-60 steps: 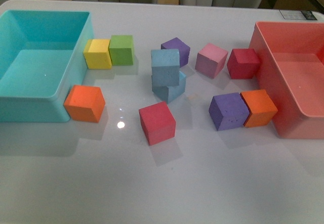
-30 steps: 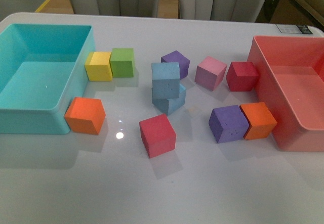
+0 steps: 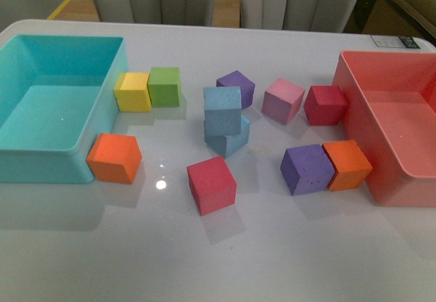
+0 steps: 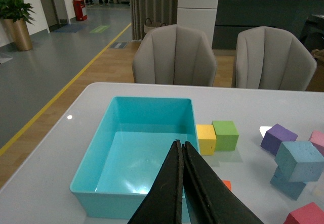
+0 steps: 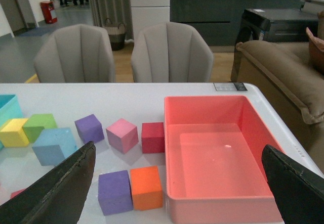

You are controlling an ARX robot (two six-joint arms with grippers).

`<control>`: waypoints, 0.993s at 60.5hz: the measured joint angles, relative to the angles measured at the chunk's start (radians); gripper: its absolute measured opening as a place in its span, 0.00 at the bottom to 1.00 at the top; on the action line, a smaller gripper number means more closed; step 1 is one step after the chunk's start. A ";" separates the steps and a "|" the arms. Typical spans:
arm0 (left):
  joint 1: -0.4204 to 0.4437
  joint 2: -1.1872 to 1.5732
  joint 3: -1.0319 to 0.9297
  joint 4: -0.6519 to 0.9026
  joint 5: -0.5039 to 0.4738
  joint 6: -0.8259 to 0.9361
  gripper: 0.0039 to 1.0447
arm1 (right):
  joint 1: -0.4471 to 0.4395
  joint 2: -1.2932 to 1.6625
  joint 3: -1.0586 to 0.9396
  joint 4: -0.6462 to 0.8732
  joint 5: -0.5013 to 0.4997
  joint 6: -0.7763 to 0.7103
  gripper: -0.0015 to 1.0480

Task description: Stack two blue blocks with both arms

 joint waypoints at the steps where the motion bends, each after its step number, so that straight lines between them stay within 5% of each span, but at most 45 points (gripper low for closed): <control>1: 0.000 -0.011 0.000 -0.010 0.000 0.000 0.01 | 0.000 0.000 0.000 0.000 0.000 0.000 0.91; 60: 0.000 -0.459 0.000 -0.458 0.000 0.001 0.01 | 0.000 0.000 0.000 0.000 0.000 0.000 0.91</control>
